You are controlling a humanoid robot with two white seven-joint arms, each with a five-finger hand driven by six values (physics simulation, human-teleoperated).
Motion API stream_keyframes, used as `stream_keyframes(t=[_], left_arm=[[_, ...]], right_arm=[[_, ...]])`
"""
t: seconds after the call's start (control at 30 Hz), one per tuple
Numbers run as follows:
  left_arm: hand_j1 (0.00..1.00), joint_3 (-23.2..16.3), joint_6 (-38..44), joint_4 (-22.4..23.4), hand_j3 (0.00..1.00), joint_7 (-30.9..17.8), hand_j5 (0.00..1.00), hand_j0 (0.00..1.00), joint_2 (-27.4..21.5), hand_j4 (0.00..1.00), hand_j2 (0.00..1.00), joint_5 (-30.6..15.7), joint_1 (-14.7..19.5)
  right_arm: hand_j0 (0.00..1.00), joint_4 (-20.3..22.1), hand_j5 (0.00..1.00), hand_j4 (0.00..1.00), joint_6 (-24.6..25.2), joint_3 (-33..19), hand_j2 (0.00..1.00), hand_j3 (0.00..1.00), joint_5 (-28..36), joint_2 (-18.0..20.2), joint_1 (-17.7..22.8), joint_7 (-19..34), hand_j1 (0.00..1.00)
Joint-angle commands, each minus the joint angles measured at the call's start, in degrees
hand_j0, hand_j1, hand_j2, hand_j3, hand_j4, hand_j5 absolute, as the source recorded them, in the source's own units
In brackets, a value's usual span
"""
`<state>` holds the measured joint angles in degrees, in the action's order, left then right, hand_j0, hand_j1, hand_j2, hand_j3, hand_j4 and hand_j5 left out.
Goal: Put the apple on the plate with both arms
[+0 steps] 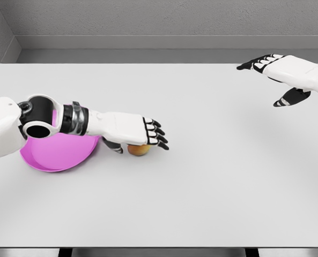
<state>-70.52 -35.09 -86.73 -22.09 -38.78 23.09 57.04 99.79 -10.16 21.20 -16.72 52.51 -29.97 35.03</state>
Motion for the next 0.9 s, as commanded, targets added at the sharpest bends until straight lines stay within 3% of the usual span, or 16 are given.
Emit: stream_keyframes(t=[0.0,0.17,0.53,0.67,0.7,0.77,0.87], left_arm=[[1.00,-0.14,0.09,0.51,1.00,-0.14,1.00,1.00,1.34,1.00,1.00,-0.07,0.00],[1.00,0.03,0.09,6.22,1.00,-2.08,1.00,1.00,3.97,1.00,1.00,0.37,0.00],[1.00,0.12,0.09,9.56,1.00,-3.66,1.00,1.00,6.43,1.00,1.00,4.06,0.09],[0.91,0.12,0.09,9.47,0.91,-3.75,0.91,0.91,6.26,0.91,0.91,4.42,0.26],[0.82,0.03,0.09,9.47,0.82,-3.75,0.82,0.82,6.26,0.82,0.82,4.94,0.26],[0.75,0.03,0.09,9.30,0.75,-3.75,0.75,0.75,6.26,0.75,0.75,5.12,0.18],[0.71,-0.05,0.09,9.21,0.71,-5.24,0.71,0.71,6.26,0.71,0.71,5.12,0.18]], right_arm=[[1.00,0.14,1.00,1.00,0.05,-0.02,1.00,1.00,0.11,0.05,0.00,-0.03,1.00],[1.00,0.23,1.00,1.00,0.05,0.07,1.00,1.00,0.11,0.14,0.26,-0.03,1.00],[1.00,0.23,1.00,1.00,0.05,0.06,1.00,1.00,0.11,0.05,0.44,-0.03,1.00],[1.00,0.32,1.00,1.00,0.05,0.07,1.00,1.00,0.11,0.05,0.53,-0.03,1.00],[1.00,0.32,1.00,1.00,0.05,0.07,1.00,1.00,0.11,0.14,0.53,-0.03,1.00],[1.00,0.32,1.00,1.00,0.05,0.07,1.00,1.00,0.11,0.05,0.53,-0.03,1.00],[1.00,0.32,1.00,1.00,0.05,0.07,1.00,1.00,0.11,0.14,0.53,-0.03,1.00]])
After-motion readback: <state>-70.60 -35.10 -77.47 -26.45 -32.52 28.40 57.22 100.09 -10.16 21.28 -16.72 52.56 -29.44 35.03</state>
